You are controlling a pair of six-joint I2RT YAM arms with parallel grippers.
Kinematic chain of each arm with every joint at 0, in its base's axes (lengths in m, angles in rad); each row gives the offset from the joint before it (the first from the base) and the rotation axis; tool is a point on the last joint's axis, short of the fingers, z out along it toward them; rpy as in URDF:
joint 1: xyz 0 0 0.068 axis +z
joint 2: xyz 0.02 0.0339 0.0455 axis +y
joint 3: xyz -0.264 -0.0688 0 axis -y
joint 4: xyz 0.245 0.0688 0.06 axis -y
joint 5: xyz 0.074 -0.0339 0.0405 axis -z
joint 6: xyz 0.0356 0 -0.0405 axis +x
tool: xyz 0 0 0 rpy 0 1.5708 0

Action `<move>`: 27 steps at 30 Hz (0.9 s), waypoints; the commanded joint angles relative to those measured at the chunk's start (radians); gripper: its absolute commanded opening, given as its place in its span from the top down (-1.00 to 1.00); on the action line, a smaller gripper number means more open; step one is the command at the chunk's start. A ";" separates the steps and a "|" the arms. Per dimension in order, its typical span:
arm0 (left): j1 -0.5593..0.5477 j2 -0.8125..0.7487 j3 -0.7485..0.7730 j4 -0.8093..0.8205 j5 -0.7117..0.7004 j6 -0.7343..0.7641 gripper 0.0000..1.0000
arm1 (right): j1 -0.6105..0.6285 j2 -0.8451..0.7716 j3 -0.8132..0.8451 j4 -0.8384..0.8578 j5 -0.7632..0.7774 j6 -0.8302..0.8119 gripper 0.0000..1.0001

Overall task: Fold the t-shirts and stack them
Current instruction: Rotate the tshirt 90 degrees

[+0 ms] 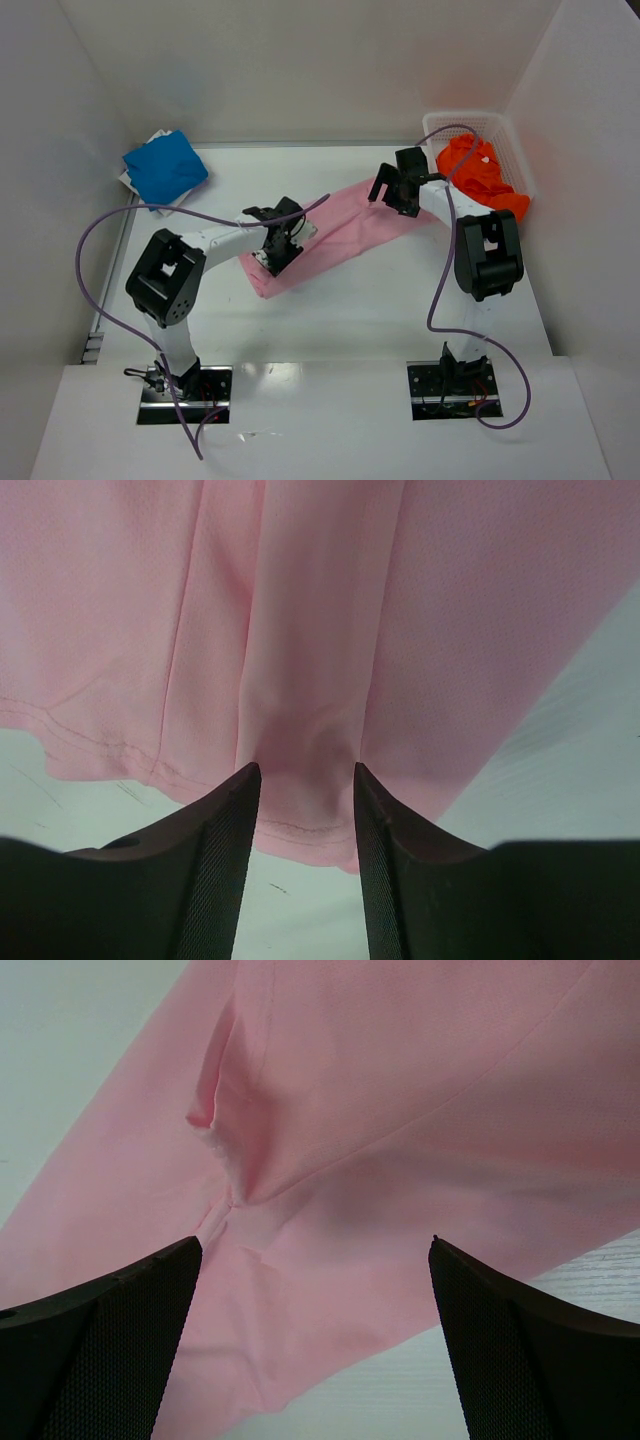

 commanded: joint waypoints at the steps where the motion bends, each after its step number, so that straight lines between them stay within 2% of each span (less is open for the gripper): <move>1: -0.001 0.019 -0.008 -0.016 0.019 -0.021 -0.01 | -0.006 -0.016 0.039 0.007 0.025 -0.013 -1.00; 3: -0.001 0.019 -0.008 -0.016 0.019 -0.021 0.02 | -0.006 -0.007 0.039 0.007 0.025 -0.013 -1.00; 8: -0.001 0.048 -0.008 -0.016 -0.001 -0.030 0.34 | -0.006 -0.007 0.039 0.007 0.025 -0.022 -1.00; 10: -0.001 0.048 0.001 -0.016 -0.010 -0.039 0.57 | -0.006 -0.007 0.039 0.007 0.034 -0.022 -1.00; 12: -0.001 0.057 0.001 -0.016 -0.021 -0.039 0.69 | -0.006 -0.007 0.039 0.007 0.034 -0.022 -1.00; 13: -0.001 0.057 0.001 -0.016 -0.021 -0.039 0.87 | -0.006 -0.007 0.039 0.007 0.034 -0.022 -1.00; 14: -0.001 0.048 0.001 -0.016 -0.044 -0.053 0.97 | -0.006 -0.007 0.039 0.007 0.034 -0.022 -1.00; 21: 0.033 -0.001 0.010 -0.016 -0.153 -0.084 1.00 | -0.006 -0.007 0.039 0.007 0.034 -0.032 -1.00; 27: 0.067 -0.026 0.035 -0.005 -0.210 -0.093 0.88 | -0.006 -0.007 0.030 0.007 0.034 -0.032 -1.00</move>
